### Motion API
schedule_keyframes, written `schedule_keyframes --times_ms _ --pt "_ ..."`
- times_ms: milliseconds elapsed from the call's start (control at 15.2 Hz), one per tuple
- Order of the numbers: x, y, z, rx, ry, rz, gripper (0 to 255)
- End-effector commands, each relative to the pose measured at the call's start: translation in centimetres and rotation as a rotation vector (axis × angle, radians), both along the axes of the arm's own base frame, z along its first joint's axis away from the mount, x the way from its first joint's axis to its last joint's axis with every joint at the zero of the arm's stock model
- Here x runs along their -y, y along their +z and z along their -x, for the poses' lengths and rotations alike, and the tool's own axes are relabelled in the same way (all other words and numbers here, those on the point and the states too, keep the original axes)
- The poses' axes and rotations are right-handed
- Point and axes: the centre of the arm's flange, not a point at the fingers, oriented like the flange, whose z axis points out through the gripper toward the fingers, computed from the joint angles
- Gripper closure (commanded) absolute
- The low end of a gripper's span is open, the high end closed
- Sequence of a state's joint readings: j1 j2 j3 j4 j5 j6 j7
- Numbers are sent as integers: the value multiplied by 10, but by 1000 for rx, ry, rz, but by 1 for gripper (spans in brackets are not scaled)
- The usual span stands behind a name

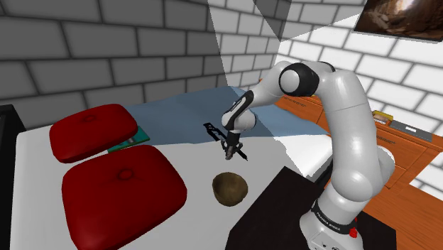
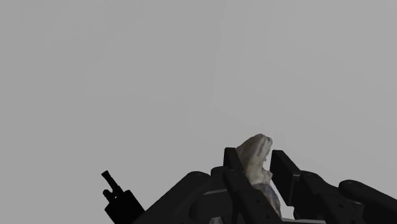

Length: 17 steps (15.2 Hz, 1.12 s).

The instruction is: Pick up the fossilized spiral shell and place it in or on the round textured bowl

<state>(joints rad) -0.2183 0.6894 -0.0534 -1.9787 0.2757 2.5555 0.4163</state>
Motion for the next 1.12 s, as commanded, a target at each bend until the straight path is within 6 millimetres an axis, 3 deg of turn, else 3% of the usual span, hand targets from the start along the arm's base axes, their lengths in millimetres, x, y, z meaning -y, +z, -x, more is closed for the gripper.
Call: schedule_keyframes --times_ms 0,1056 --pt "0 10 -1 0 0 0 255" --pt "0 95 -1 0 0 0 255"
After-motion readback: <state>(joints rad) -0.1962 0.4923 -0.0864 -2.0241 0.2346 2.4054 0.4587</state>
